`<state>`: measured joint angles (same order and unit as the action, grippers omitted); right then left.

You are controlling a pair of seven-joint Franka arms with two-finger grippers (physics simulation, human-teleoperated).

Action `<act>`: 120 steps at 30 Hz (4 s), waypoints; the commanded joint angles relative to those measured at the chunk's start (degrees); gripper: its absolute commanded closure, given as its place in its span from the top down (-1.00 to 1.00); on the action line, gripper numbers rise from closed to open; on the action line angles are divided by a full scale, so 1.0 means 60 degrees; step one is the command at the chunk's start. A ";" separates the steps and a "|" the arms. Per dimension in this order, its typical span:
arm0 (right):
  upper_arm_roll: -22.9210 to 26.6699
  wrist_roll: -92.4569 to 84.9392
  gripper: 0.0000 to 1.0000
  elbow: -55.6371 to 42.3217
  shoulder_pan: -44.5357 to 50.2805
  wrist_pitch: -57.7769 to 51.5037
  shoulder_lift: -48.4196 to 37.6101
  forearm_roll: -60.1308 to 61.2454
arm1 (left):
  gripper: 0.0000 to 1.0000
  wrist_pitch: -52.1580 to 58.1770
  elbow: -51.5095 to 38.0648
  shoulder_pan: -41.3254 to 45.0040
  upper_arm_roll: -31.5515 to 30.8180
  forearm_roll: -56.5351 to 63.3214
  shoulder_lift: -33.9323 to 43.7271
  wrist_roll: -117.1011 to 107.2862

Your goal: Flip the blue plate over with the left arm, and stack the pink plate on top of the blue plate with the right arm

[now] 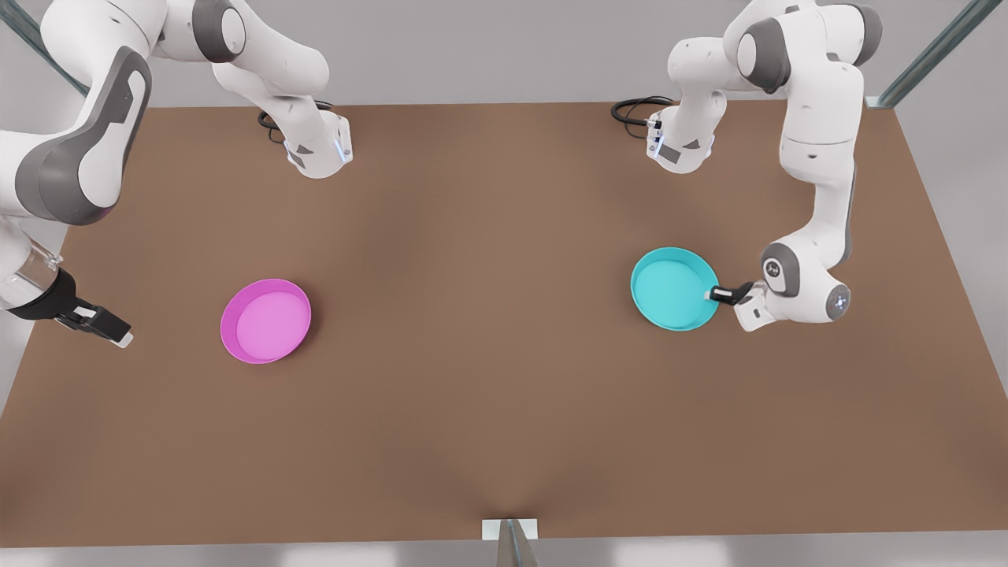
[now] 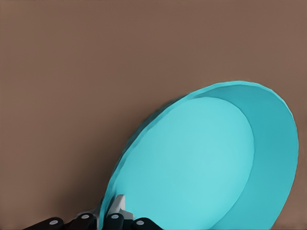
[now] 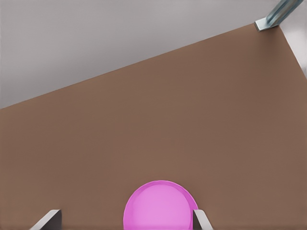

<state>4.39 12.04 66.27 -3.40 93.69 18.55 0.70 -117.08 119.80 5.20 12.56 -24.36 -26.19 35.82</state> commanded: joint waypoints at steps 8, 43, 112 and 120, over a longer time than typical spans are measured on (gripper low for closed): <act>0.0000 0.0000 1.00 0.0000 0.0009 0.0000 -0.0001 0.0000 | -0.57 0.1319 -0.1611 0.0128 0.0001 -0.0671 -0.0001 -0.1297; 0.0000 0.0000 1.00 0.0000 -0.0005 -0.0015 -0.0016 0.0015 | -0.57 0.4644 -0.5201 0.6969 -0.0058 1.0900 -0.0191 -1.0746; 0.0000 0.0015 1.00 0.0000 0.0009 -0.0073 -0.0030 0.0000 | 1.00 0.7677 -1.1148 1.1042 -0.0541 1.2176 -0.7311 -2.2054; 0.0000 0.0015 1.00 0.0000 -0.0005 -0.0073 -0.0030 0.0000 | 1.00 0.7706 -1.1938 1.1042 -0.1068 1.1619 -0.7267 -2.2157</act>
<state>4.47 12.13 66.27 -3.43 93.43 18.46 0.70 -70.84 47.61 71.47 5.46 46.37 -69.79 -97.20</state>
